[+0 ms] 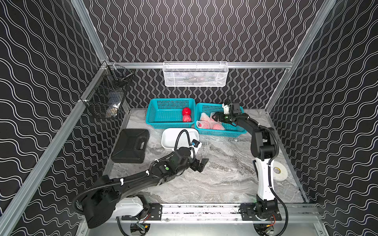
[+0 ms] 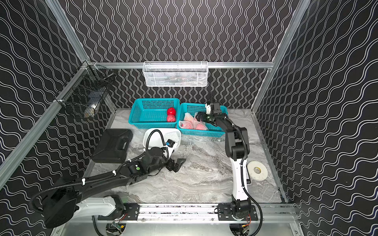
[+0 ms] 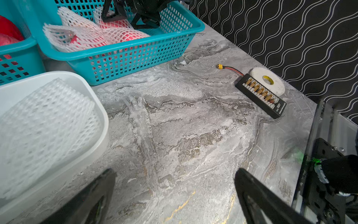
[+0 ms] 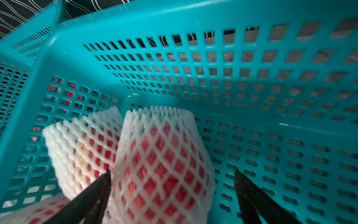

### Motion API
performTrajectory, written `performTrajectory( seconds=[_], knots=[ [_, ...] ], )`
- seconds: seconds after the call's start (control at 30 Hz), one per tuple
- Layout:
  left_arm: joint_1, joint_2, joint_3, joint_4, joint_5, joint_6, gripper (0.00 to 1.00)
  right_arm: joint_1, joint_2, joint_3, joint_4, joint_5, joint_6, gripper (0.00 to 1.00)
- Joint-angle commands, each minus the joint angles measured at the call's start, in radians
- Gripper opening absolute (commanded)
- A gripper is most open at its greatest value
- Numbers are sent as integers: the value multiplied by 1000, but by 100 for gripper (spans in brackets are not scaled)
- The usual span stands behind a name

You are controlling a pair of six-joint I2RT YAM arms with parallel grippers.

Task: Remove foam nets from apples
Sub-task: Pick up the apple from the basket.

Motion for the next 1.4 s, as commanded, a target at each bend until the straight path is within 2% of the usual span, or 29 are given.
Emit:
performTrajectory(
  seconds=[0.0,0.27,0.4,0.83,0.97,1.17,1.37],
  knots=[
    [0,16,10,32,0,20,99,0,34,44,4,-29,-12,100],
    [0,23,8,14,-7,22,99,-1,136,165,-31,-61,-2,100],
    [0,24,6,7,-16,21,99,-1,152,173,-25,-71,-2,99],
    [0,32,18,-18,-37,21,99,-4,161,167,7,-114,7,79],
    [0,20,20,-33,-55,23,99,-9,132,151,29,-108,17,69],
    [0,-3,21,-57,-91,28,99,-22,53,82,109,-111,63,58],
    [0,-28,23,-82,-122,32,99,-32,-23,37,147,-129,84,57]
  ],
)
